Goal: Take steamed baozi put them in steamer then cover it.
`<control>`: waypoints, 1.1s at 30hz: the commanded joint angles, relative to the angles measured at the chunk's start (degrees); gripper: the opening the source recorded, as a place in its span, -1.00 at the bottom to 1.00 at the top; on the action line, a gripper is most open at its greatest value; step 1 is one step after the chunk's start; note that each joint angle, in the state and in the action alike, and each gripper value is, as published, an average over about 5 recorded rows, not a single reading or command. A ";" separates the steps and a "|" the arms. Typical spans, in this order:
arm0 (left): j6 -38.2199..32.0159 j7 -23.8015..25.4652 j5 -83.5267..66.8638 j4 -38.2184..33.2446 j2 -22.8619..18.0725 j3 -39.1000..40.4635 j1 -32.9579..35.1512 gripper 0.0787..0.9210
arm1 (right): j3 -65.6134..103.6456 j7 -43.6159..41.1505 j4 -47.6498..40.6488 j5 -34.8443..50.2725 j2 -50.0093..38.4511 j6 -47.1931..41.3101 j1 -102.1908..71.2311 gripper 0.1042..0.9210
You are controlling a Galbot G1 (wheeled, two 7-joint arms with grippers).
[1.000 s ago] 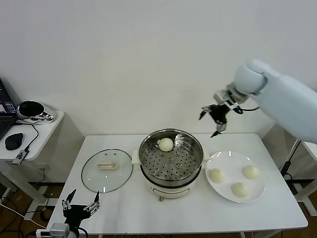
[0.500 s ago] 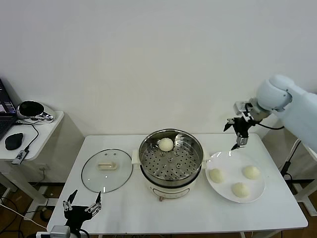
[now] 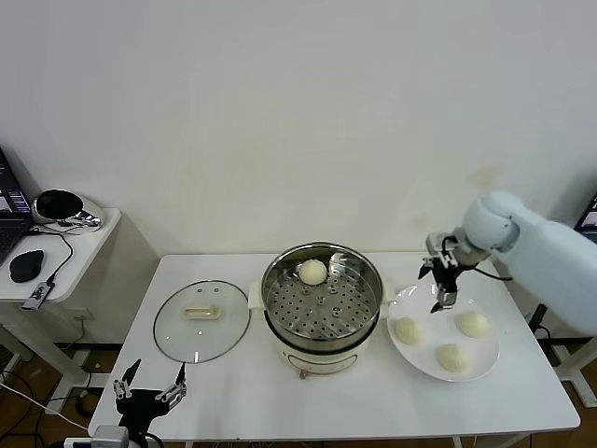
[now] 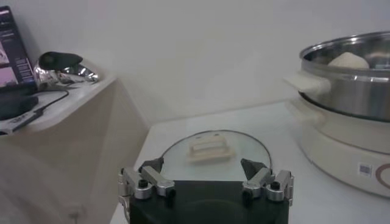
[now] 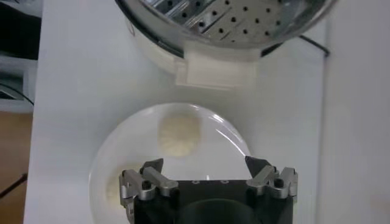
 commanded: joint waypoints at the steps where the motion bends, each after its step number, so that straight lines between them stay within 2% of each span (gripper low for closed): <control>1: -0.02 -0.02 0.05 0.72 -0.01 -0.03 0.05 0.77 | 1.90 3.49 -1.90 -2.18 2.55 0.23 -5.48 0.76; 11: 0.18 0.13 0.17 1.53 0.13 -0.18 -0.55 0.77 | 4.29 5.97 -4.92 -5.19 4.89 1.39 -9.73 0.76; 33: 0.23 0.18 0.43 3.18 0.46 0.01 -1.21 0.77 | 6.13 7.64 -7.25 -6.27 5.41 2.12 -13.22 0.76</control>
